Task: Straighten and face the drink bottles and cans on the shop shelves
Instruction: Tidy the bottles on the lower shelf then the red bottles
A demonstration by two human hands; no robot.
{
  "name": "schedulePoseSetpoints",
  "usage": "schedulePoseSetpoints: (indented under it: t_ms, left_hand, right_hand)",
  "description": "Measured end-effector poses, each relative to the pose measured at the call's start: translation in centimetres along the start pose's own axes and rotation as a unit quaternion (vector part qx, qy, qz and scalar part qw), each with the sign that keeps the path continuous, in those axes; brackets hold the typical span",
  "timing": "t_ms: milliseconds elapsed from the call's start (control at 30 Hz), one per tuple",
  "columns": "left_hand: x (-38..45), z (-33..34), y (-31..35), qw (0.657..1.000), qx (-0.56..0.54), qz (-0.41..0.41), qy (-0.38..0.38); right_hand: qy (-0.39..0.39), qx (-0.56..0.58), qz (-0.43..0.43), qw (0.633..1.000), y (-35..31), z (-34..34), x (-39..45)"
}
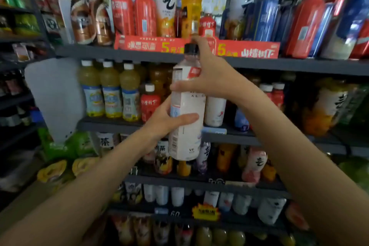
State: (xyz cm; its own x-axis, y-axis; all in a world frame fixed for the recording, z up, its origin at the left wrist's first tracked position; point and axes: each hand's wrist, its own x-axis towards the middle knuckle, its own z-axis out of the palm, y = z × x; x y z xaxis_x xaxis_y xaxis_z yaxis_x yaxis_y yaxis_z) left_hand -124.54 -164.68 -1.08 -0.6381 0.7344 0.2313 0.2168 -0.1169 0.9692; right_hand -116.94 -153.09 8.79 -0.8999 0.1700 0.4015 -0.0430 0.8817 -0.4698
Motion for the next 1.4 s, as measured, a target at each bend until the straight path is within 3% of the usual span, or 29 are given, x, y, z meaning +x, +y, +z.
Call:
schedulePoseSetpoints:
  t_ms: [133,300,467,600,733,900,1033,1233,1400]
  left_hand:
    - [-2.2,1.8,-6.3,0.996,0.058,-0.073,0.0]
    - [-2.3,3.1,-12.6,0.987,0.114,-0.109,-0.042]
    - [-1.6,4.6,-17.6,0.973,0.184,-0.104,-0.091]
    - [-0.7,6.5,-20.2,0.97,0.172,-0.107,-0.138]
    - [1.2,8.0,-22.0,0.976,0.119,-0.14,-0.116]
    - [4.0,8.3,-23.8,0.978,0.099,-0.18,-0.038]
    - [6.3,9.0,-25.5,0.976,0.117,-0.183,-0.003]
    - [8.0,10.2,-27.5,0.965,0.184,-0.176,-0.061]
    - [8.3,10.4,-27.9,0.974,0.165,-0.149,-0.041]
  right_hand:
    - [-0.044,0.104,0.109,0.988,5.3,5.9,-3.9]
    - [-0.077,0.19,0.242,0.949,10.9,11.5,-7.7]
    - [0.031,0.207,0.356,0.911,13.2,15.6,-11.5]
    - [0.083,0.192,0.408,0.889,15.8,17.4,-13.8]
    - [0.17,0.141,0.412,0.884,18.8,17.0,-14.9]
    - [0.282,0.221,0.419,0.834,22.4,16.3,-13.7]
    - [0.269,0.218,0.403,0.847,24.9,16.9,-12.1]
    - [0.227,0.179,0.377,0.88,27.9,17.5,-10.5]
    - [0.213,0.151,0.352,0.899,28.5,17.6,-9.9]
